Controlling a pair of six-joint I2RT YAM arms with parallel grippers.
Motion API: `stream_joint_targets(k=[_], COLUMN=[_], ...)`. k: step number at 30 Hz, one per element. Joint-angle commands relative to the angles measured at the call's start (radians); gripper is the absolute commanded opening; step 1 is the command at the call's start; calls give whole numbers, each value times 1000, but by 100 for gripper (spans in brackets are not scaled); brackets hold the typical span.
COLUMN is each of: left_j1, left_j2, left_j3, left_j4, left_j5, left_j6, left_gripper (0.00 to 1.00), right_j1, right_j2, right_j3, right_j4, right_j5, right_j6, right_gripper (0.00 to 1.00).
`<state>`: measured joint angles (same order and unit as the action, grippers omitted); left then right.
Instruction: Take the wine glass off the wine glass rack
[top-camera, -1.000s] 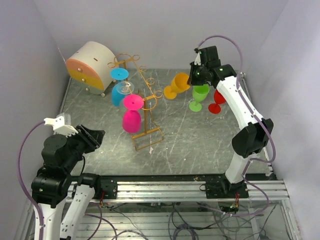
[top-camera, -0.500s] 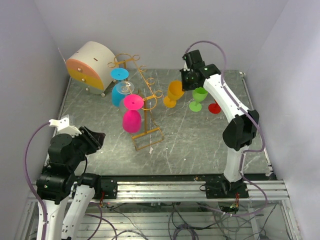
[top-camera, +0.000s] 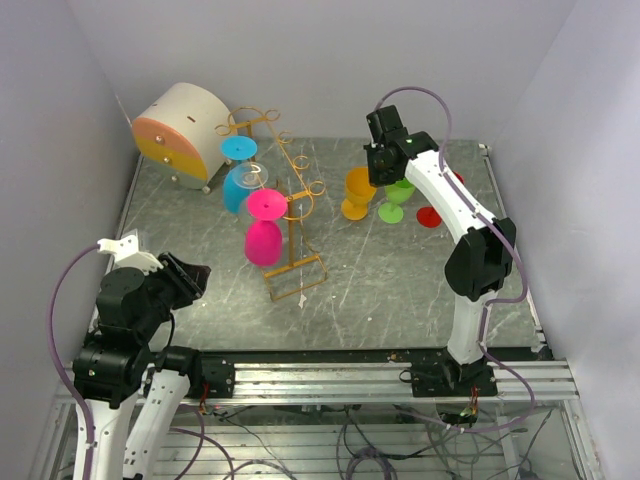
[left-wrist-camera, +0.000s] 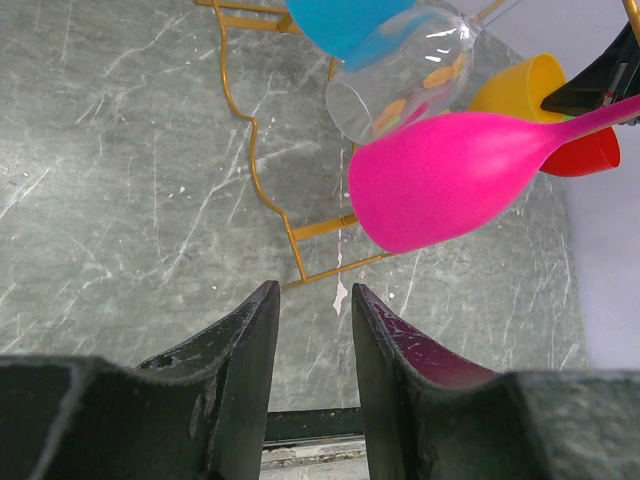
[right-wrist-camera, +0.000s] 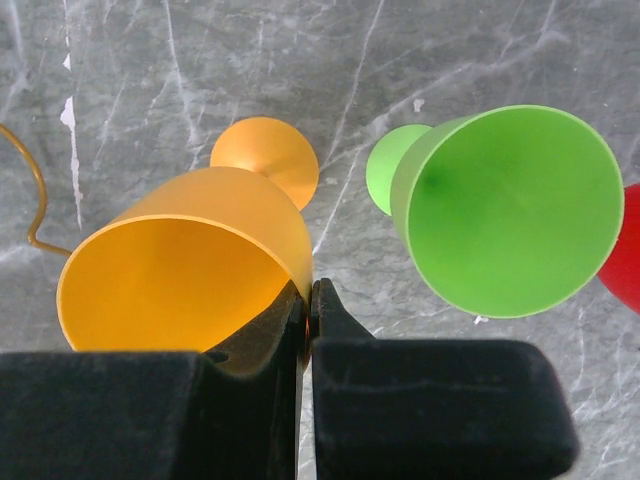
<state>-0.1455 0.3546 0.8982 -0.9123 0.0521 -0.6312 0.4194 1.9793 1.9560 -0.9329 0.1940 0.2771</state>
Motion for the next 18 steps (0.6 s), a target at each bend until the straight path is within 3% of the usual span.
stream_joint_targets(k=[1, 11, 18], left_j1=[4, 4, 4], left_j2=[6, 18, 27], left_j3=[-1, -1, 0], left_j4=[9, 9, 4], left_j5=[-23, -26, -28], left_j6=[12, 8, 8], left_gripper=[46, 47, 50], right_j1=[-11, -28, -28], right_j2=[12, 15, -4], right_j3=[-9, -54, -85], right_j4=[19, 51, 74], right_j5=[50, 54, 34], right_j6=[20, 26, 27], right_gripper=[0, 1, 17])
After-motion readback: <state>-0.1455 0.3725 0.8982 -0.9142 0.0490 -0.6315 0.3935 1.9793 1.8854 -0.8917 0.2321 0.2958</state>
